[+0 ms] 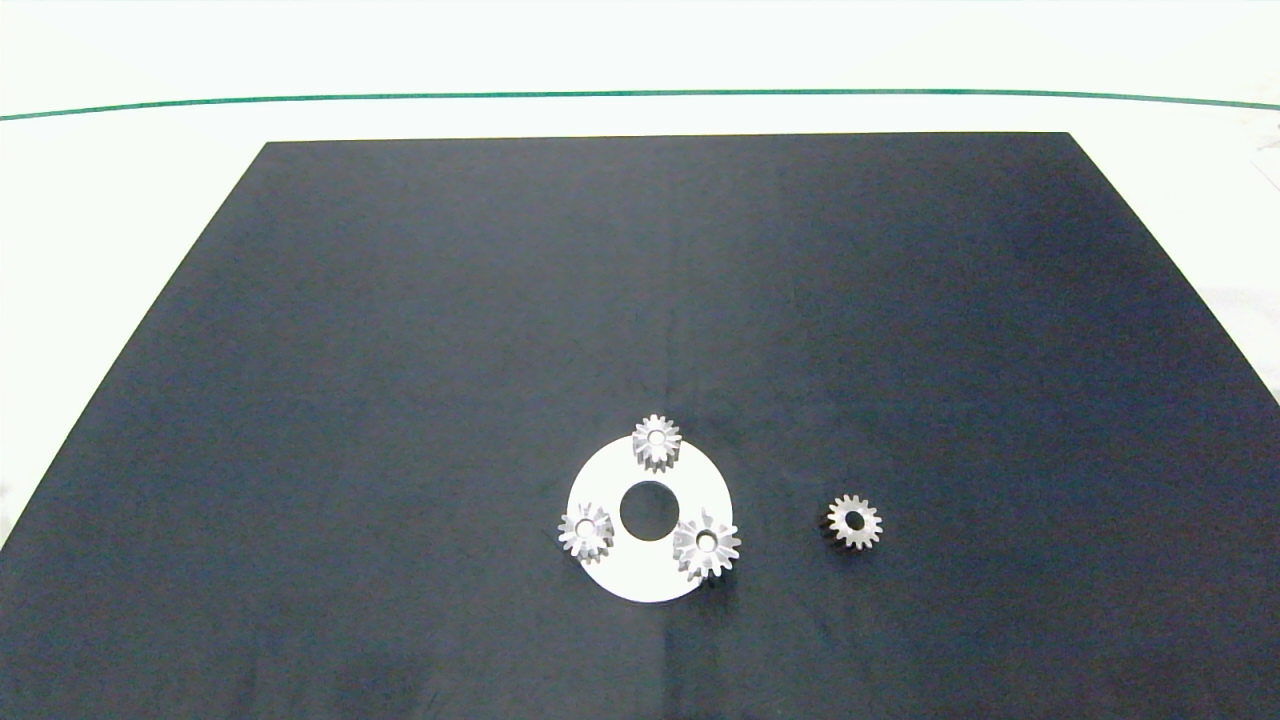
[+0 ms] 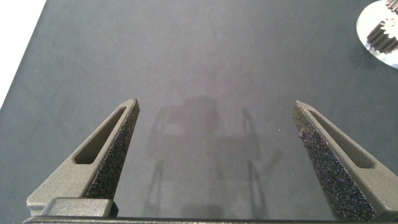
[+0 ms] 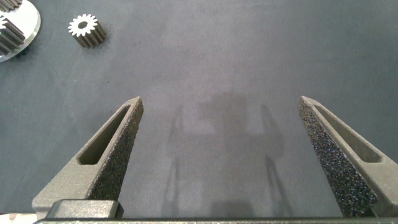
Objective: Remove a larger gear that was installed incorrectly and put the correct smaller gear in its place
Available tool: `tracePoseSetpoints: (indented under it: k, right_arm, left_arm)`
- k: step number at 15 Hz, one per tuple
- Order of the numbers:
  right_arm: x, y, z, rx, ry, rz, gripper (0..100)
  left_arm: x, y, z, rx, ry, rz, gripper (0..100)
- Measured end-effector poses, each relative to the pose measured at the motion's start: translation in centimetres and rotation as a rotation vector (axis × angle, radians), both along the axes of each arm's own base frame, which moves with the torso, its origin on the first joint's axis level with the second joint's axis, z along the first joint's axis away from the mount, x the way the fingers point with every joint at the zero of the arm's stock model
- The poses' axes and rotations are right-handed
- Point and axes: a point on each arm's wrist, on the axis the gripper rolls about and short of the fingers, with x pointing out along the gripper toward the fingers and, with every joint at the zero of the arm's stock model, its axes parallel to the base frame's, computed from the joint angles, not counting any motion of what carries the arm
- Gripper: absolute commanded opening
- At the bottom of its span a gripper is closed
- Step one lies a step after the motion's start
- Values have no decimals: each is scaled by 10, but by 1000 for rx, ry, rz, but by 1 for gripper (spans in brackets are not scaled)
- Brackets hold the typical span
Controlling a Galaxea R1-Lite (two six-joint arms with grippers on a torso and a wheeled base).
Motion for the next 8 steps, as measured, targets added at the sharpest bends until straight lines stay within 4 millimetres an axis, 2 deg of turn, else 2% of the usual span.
tracePoseSetpoints:
  k: [8]
  right_arm:
    - [0,0,0,-11,21,-16,100]
  left_arm:
    - [0,1,1,3,6,47,100]
